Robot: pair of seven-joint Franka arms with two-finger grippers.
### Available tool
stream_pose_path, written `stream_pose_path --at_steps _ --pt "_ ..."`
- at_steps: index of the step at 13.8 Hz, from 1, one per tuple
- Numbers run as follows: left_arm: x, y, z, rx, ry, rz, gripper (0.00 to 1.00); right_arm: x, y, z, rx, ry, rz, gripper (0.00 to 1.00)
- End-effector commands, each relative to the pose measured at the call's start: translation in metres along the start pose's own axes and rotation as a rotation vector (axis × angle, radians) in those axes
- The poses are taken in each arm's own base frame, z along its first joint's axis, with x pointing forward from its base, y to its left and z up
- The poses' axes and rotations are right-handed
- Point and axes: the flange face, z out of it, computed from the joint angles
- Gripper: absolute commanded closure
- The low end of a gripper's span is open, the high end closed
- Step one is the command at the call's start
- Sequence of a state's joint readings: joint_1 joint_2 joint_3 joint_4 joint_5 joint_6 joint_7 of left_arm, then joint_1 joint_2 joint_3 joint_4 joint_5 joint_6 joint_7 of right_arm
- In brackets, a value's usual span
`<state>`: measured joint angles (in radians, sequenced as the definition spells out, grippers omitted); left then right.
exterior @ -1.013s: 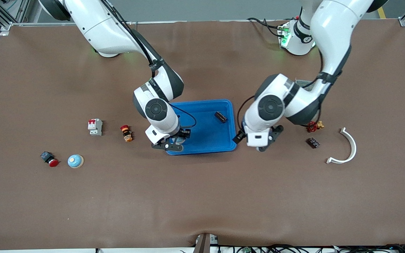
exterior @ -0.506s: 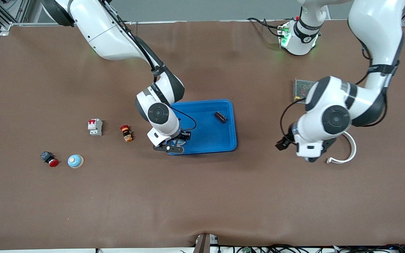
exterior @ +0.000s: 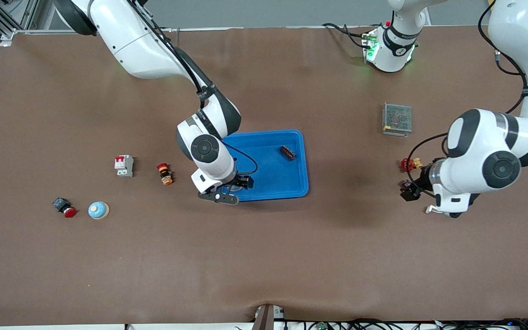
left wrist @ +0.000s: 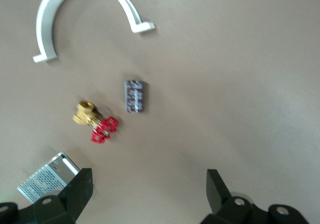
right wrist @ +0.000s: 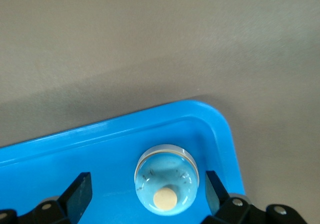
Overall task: Place electrolytic capacitor and blue bell in tray
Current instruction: 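Reach the right gripper to the second bell while the left gripper reaches a capacitor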
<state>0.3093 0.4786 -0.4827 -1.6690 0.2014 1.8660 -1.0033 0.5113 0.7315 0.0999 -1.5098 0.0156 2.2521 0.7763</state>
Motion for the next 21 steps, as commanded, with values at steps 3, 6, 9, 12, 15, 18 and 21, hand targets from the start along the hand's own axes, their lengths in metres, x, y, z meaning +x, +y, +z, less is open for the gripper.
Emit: stream_pose_path --at_steps 3,6,9,12,15,18,21 --pt "0.028 -0.01 0.031 0.006 0.021 -0.011 0.0 0.037 0.02 -0.05 -0.028 -0.022 0.021 0.0" --pt "0.047 -0.019 0.058 0.001 0.019 -0.024 0.0 0.076 0.08 -0.063 -0.037 -0.035 -0.045 0.0" --pt "0.066 -0.032 0.09 -0.036 0.028 -0.042 0.0 0.123 0.168 -0.067 -0.052 -0.05 -0.044 0.0" --pt "0.064 -0.031 0.119 -0.03 -0.006 -0.037 0.0 0.149 0.26 -0.079 -0.048 -0.057 -0.071 0.0" --pt "0.051 -0.031 0.141 -0.026 -0.021 -0.022 0.17 0.155 0.317 -0.075 -0.093 -0.049 -0.093 0.0" --pt "0.04 -0.034 0.158 -0.034 -0.026 -0.011 0.26 0.156 0.366 -0.057 -0.113 -0.001 -0.125 0.0" --pt "0.041 -0.036 0.16 -0.033 -0.029 -0.015 0.63 0.159 0.419 -0.038 -0.1 0.036 -0.159 0.0"
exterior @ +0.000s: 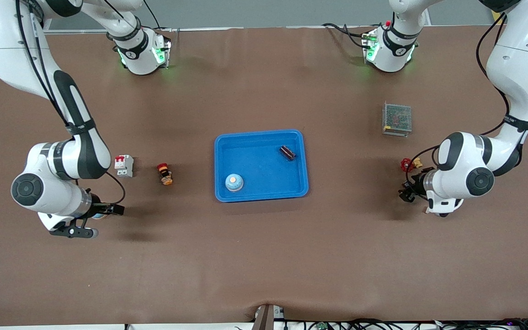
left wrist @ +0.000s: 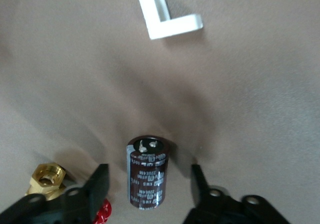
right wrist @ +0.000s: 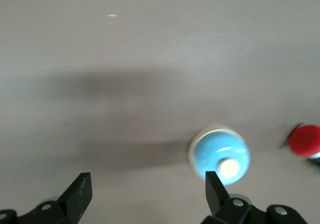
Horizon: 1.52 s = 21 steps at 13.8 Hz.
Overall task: Place electrolytic capacitor and blue bell in tray
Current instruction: 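Grasp and lift the bell with the right gripper while the left gripper lifts the capacitor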
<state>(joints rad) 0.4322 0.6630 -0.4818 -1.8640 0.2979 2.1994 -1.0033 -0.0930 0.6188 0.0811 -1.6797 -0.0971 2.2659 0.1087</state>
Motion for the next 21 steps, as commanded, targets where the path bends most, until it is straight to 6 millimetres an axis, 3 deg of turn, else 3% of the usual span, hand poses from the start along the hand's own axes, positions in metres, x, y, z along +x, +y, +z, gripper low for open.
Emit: stream_pose_path --at_steps 1,3,5,7,13,18,21 --pt "-0.001 -0.004 -0.004 -0.001 0.025 0.008 0.79 -0.011 0.045 0.007 -0.002 0.019 -0.044 0.0" --pt "0.0 -0.003 -0.006 -0.009 0.031 0.007 0.97 -0.01 0.066 0.006 -0.002 0.03 -0.059 0.0" --pt "-0.002 -0.001 -0.015 -0.019 0.045 -0.007 1.0 -0.009 0.073 0.009 0.0 0.038 -0.055 0.0" --pt "-0.018 0.015 -0.03 -0.038 0.053 -0.018 1.0 -0.008 0.074 0.02 0.003 0.05 -0.051 0.0" --pt "-0.099 0.085 -0.093 -0.077 0.066 -0.081 1.0 -0.011 0.072 0.042 0.011 0.051 -0.051 0.0" --pt "-0.179 0.136 -0.104 -0.097 0.093 -0.13 1.0 -0.011 0.069 0.047 0.012 0.044 -0.053 0.0" --pt "-0.227 0.163 -0.105 -0.119 0.1 -0.146 1.0 -0.012 0.068 0.05 0.014 0.039 -0.053 0.25"
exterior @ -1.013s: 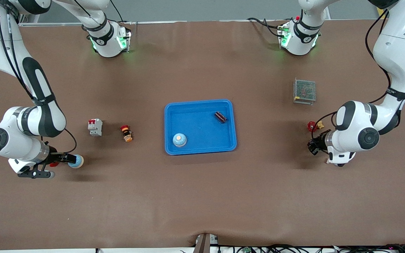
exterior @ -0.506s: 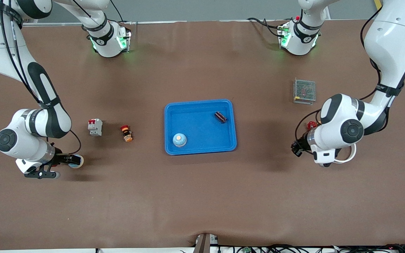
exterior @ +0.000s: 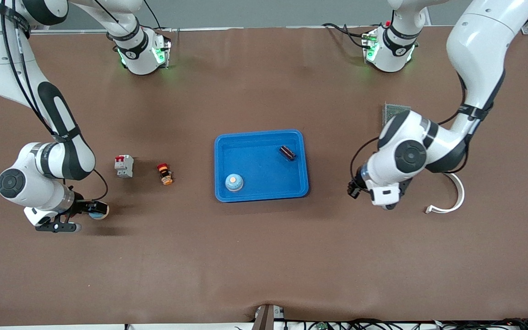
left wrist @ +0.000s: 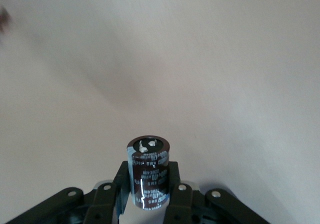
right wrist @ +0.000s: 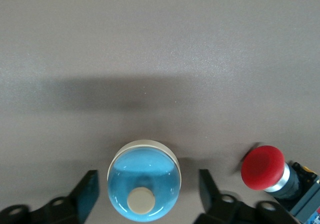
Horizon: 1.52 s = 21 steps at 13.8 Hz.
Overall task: Place electrolytic capacitor and blue bell in tray
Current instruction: 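Grasp and lift the bell with the right gripper while the left gripper lifts the capacitor, then lower the bell into the tray while the left gripper lowers the capacitor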
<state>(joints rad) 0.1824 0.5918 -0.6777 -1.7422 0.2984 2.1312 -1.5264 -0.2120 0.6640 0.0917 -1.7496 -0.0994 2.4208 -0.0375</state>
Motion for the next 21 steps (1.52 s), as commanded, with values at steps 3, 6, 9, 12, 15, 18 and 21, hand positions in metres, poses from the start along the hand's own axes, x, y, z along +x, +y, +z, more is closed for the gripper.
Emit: stream_pose_path --at_steps 3,6,9,12,15,18,21 --pt "-0.06 0.026 -0.002 -0.033 0.016 -0.05 1.0 -0.006 -0.005 0.006 -0.003 -0.012 -0.016 0.86" --pt "-0.092 0.038 0.008 -0.045 -0.004 -0.084 1.0 -0.008 -0.017 -0.002 -0.002 -0.031 -0.032 1.0" --pt "-0.115 0.047 0.024 -0.084 -0.025 -0.111 1.0 -0.009 -0.05 -0.032 0.0 -0.066 -0.037 1.0" --pt "-0.129 0.055 0.051 -0.124 -0.036 -0.178 1.0 -0.015 -0.097 -0.063 0.003 -0.11 0.035 1.0" --pt "-0.14 0.061 0.077 -0.127 -0.019 -0.216 1.0 -0.03 -0.153 -0.079 0.086 -0.151 0.133 1.0" --pt "-0.151 0.071 0.096 -0.117 -0.039 -0.243 1.0 -0.053 -0.212 -0.089 0.117 -0.161 0.209 1.0" --pt "-0.151 0.069 0.108 -0.101 -0.045 -0.244 1.0 -0.089 -0.288 -0.092 0.103 -0.131 0.304 1.0"
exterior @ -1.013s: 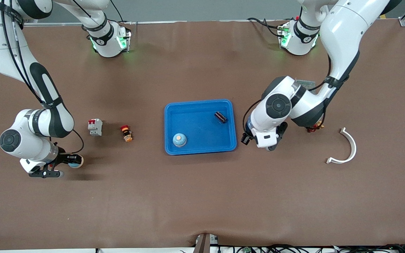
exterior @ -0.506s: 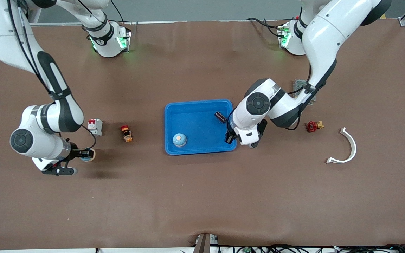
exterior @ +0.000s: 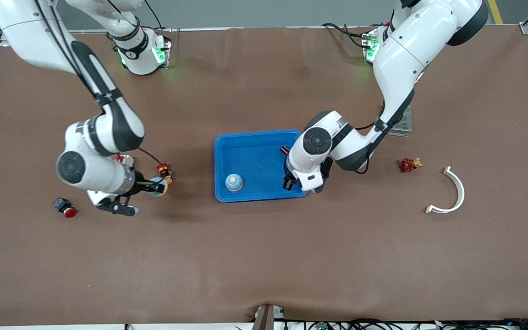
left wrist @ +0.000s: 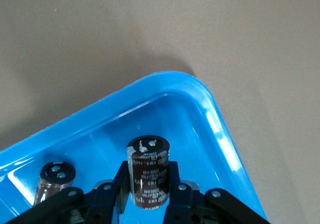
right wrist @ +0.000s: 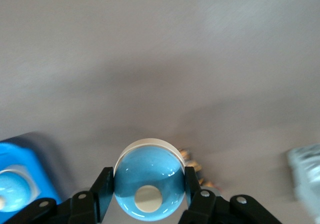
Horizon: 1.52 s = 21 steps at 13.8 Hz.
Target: Place electrolytic capacitor and blue bell in tray
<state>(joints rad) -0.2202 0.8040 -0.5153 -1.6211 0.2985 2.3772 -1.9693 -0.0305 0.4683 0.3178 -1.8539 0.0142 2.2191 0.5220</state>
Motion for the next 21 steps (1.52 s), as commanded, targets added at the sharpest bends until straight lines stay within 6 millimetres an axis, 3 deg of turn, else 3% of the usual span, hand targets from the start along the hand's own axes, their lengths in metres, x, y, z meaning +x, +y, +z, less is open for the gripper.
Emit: stream_pose_path --at_steps 1,2,3,5,6,8,11,13,18,21 --pt "0.001 0.006 0.007 -0.008 0.002 -0.017 1.0 -0.055 -0.053 0.004 -0.005 0.028 0.099 1.0" --pt "0.001 0.005 0.01 -0.003 0.001 -0.018 1.0 -0.073 -0.078 0.009 0.001 0.036 0.137 1.0" --pt "0.001 0.005 0.012 -0.001 0.003 -0.013 0.85 -0.09 -0.102 0.013 0.013 0.047 0.17 1.0" --pt "0.001 0.006 0.007 -0.009 0.009 0.009 0.05 -0.113 -0.131 0.018 0.035 0.063 0.208 1.0" --pt "0.001 0.008 0.002 -0.017 0.012 0.013 0.0 -0.125 -0.143 0.021 0.037 0.067 0.218 1.0" --pt "0.006 0.011 -0.014 -0.039 0.046 0.05 0.0 -0.148 -0.161 0.03 0.035 0.073 0.223 1.0" --pt "0.018 0.019 -0.05 -0.019 0.109 0.127 0.0 -0.172 -0.166 0.056 0.056 0.086 0.227 1.0" --pt "0.023 0.018 -0.08 0.025 0.17 0.243 0.0 -0.176 -0.167 0.066 0.052 0.086 0.226 1.0" --pt "0.086 0.015 -0.175 0.075 0.244 0.434 0.0 -0.181 -0.167 0.096 -0.017 0.154 0.222 1.0" --pt "0.13 0.008 -0.216 0.112 0.248 0.51 0.0 -0.181 -0.168 0.109 -0.017 0.159 0.224 1.0"
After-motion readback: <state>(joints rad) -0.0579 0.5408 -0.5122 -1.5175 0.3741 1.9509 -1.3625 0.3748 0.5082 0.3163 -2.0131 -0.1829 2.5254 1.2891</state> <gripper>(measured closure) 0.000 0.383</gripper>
